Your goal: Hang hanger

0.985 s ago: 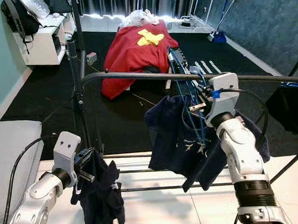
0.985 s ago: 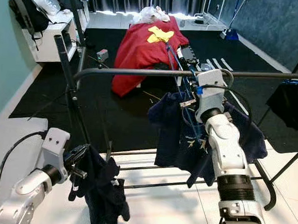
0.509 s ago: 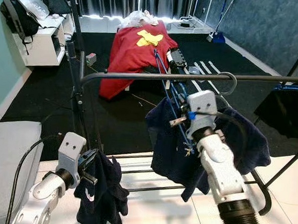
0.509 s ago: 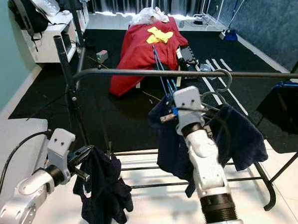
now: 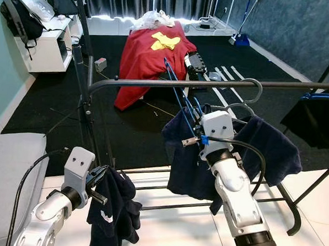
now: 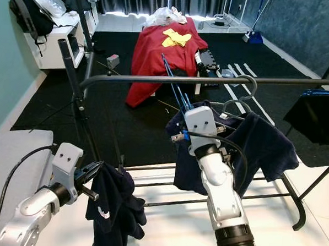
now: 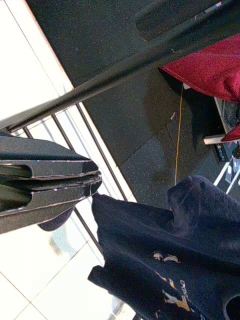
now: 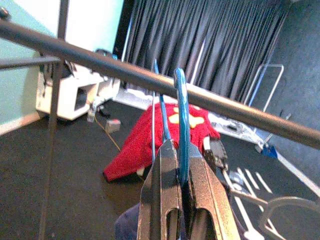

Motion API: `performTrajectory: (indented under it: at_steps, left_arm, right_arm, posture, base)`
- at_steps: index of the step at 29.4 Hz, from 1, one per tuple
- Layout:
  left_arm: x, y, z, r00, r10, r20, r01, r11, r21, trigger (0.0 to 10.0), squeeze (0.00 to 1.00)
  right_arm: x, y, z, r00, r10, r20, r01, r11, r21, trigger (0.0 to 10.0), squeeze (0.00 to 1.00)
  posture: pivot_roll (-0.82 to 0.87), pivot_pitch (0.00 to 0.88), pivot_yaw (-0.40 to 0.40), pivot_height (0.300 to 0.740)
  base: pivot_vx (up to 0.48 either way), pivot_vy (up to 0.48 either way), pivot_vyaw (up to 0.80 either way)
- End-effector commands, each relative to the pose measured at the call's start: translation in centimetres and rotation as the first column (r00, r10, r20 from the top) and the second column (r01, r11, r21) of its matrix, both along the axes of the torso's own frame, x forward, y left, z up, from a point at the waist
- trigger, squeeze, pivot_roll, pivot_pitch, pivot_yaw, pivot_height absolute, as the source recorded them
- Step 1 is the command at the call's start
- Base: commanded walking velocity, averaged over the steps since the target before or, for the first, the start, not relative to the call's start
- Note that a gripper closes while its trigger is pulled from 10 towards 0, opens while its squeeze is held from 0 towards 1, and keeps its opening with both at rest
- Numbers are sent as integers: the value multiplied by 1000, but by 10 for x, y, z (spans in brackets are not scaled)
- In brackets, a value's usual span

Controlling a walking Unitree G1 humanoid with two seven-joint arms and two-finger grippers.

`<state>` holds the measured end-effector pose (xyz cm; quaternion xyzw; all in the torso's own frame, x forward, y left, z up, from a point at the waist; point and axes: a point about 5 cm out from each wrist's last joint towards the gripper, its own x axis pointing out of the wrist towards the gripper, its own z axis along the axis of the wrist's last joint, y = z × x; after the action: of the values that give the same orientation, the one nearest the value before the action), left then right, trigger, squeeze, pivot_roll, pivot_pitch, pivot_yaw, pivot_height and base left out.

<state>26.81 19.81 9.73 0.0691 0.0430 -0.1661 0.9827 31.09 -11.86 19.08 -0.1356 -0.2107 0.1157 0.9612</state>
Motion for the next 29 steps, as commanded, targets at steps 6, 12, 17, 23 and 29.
performTrajectory:
  at_steps: [6, 12, 17, 23, 29]
  left_arm:
    - [0, -2, 7, 999, -20, 27, 19, 1000, 17, 0, 0]
    - [0, -3, 7, 999, -22, 26, 21, 1000, 18, 0, 0]
    - [-1, -3, 6, 999, -25, 23, 25, 999, 24, 0, 0]
    - [-2, -4, 6, 999, -31, 20, 30, 999, 29, 0, 0]
    - [-1, -9, 10, 998, -55, 43, 54, 998, 19, 0, 0]
  right_arm:
    - [-21, 12, 28, 970, 77, 230, -91, 995, 48, 0, 0]
    - [-23, 13, 31, 962, 88, 259, -105, 993, 53, 0, 0]
    - [-14, 14, 24, 982, 90, 164, -99, 994, 45, 0, 0]
    - [-2, 8, 8, 998, 57, 31, -58, 998, 32, 0, 0]
    - [38, -19, 10, 995, 12, -101, -6, 998, 66, 0, 0]
  posture:
    - [108, 55, -11, 740]
    - [109, 55, -12, 740]
    - [107, 58, -13, 740]
    - [108, 60, -13, 740]
    - [112, 67, -17, 740]
  base:
    - [0, 0, 0]
    - [0, 0, 0]
    - [0, 0, 0]
    - [0, 0, 0]
    - [0, 0, 0]
